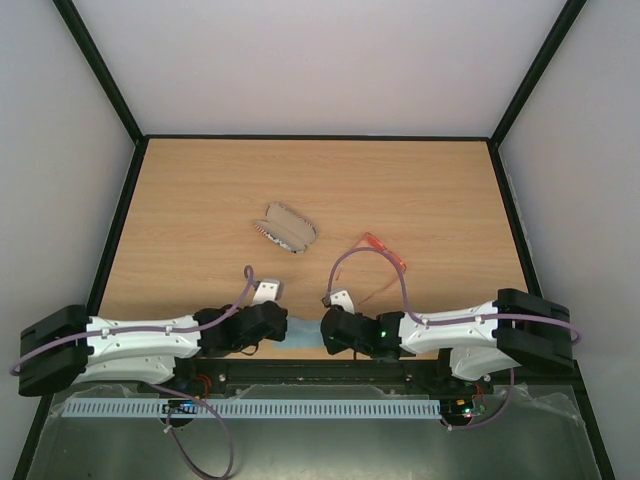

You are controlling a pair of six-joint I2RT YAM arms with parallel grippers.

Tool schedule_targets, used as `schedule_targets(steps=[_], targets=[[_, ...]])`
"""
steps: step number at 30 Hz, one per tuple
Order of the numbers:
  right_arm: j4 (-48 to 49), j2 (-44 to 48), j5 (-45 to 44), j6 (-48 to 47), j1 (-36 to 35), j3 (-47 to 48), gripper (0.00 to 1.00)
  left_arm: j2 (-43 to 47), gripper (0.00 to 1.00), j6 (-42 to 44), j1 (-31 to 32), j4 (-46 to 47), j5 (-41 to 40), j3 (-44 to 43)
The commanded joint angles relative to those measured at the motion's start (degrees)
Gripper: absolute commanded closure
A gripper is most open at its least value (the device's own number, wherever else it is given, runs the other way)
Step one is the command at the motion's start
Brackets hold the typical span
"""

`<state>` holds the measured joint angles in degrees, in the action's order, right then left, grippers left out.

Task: Organize the sunglasses
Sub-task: Fold the glasses cleaning cloth at the center of the board.

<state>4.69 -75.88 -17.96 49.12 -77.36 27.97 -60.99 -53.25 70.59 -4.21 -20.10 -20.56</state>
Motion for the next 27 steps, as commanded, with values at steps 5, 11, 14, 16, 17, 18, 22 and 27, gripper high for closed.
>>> schedule_targets(steps=[5,11,14,16,17,18,22,27], targets=[[-3.53,-0.16,-2.00,-0.32,-0.60,2.95,0.95,3.99,0.98,-0.81,0.33,-2.16,-2.70,3.77],[-7.67,0.46,-7.07,-0.30,-0.24,5.30,0.96,6.40,0.97,-0.99,0.09,-1.92,-6.37,3.96],[-7.90,0.38,-7.07,-1.44,1.41,5.89,0.98,6.34,0.97,0.05,-0.94,-1.48,-7.50,3.03],[-7.38,0.47,-6.69,-2.41,2.91,5.89,0.99,6.07,0.97,0.93,-1.78,-0.89,-7.92,2.50],[-6.96,0.63,-6.53,-3.09,3.68,5.90,0.99,5.89,0.97,1.45,-2.30,-0.32,-7.95,2.38],[-6.61,0.78,-6.22,-3.71,4.50,6.00,0.99,5.77,0.97,1.97,-2.97,0.35,-7.83,2.35],[-5.70,0.99,-5.54,-6.70,7.80,7.03,0.99,4.60,0.97,4.53,-6.14,3.80,-6.12,2.15],[-5.31,-0.38,-4.50,-10.31,11.51,9.48,0.99,2.06,0.97,7.61,-9.46,7.33,-4.43,0.86]])
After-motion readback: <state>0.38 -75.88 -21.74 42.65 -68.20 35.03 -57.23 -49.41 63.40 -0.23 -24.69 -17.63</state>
